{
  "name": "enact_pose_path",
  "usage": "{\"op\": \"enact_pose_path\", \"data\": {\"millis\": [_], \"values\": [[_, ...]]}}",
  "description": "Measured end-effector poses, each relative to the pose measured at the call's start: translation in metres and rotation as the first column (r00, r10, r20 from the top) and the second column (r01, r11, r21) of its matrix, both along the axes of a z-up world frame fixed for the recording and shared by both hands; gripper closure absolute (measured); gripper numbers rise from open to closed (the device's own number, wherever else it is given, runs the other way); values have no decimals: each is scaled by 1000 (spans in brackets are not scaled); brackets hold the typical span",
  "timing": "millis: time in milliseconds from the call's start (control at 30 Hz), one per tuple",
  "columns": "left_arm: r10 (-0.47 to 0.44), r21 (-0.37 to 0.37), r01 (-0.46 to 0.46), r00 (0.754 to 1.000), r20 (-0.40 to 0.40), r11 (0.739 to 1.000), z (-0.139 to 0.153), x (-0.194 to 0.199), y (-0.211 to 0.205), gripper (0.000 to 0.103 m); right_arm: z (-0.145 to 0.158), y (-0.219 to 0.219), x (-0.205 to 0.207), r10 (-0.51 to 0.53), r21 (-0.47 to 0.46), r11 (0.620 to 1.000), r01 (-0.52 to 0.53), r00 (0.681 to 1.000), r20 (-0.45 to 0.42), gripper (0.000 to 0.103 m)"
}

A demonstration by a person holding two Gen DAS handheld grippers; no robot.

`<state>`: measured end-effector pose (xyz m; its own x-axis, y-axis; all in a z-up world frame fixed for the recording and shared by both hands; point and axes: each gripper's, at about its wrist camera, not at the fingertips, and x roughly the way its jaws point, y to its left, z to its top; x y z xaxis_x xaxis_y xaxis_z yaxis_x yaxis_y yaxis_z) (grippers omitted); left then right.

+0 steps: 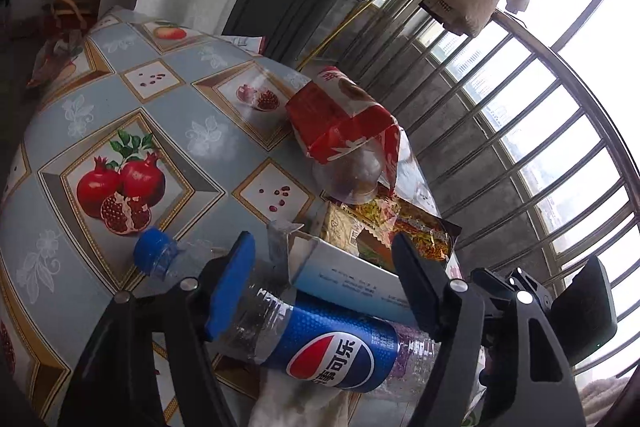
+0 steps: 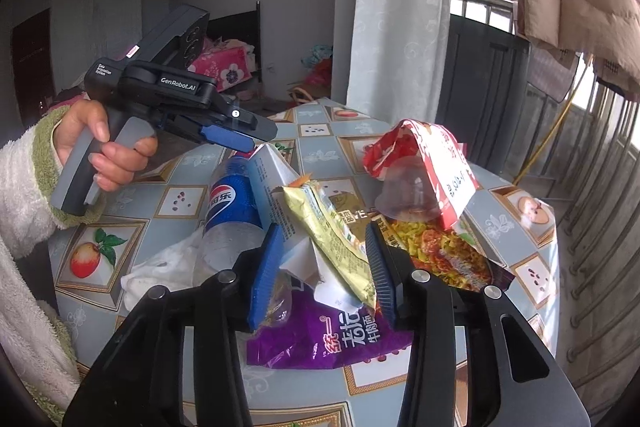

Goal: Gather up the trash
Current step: 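Grasp the white box with the left tool while the right tool grasps the yellow snack packet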

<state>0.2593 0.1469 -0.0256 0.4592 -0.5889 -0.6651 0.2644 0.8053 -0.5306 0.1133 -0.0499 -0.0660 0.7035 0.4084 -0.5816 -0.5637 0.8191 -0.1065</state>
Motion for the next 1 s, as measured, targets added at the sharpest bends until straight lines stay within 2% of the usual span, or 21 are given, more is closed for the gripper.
{"op": "enact_pose_path", "data": {"millis": [133,200,267,367,567,733,1000], "values": [[13,10,-13,998,-56,1000,-8,7,-4,43,-8,-1,10,8,14,1000,-8,1000,-24,76],[19,11,-18,997,-75,1000,-9,10,-5,45,-10,-3,13,24,50,999,-22,999,-42,80],[24,11,-23,995,-95,1000,-10,13,-8,49,-12,-4,16,27,74,997,-22,998,-56,87],[31,24,-28,994,-107,999,-12,15,-11,59,-13,-5,17,34,94,995,-27,997,-67,90],[31,24,-29,994,-102,999,-10,13,-12,73,-13,-4,12,42,106,994,-34,997,-71,94],[40,31,-37,996,-76,999,-3,8,-10,86,-9,-12,12,14,152,988,-2,997,-76,98],[59,5,-59,998,-13,998,14,-1,-6,89,0,-23,5,-35,193,980,48,997,-68,100]]}}
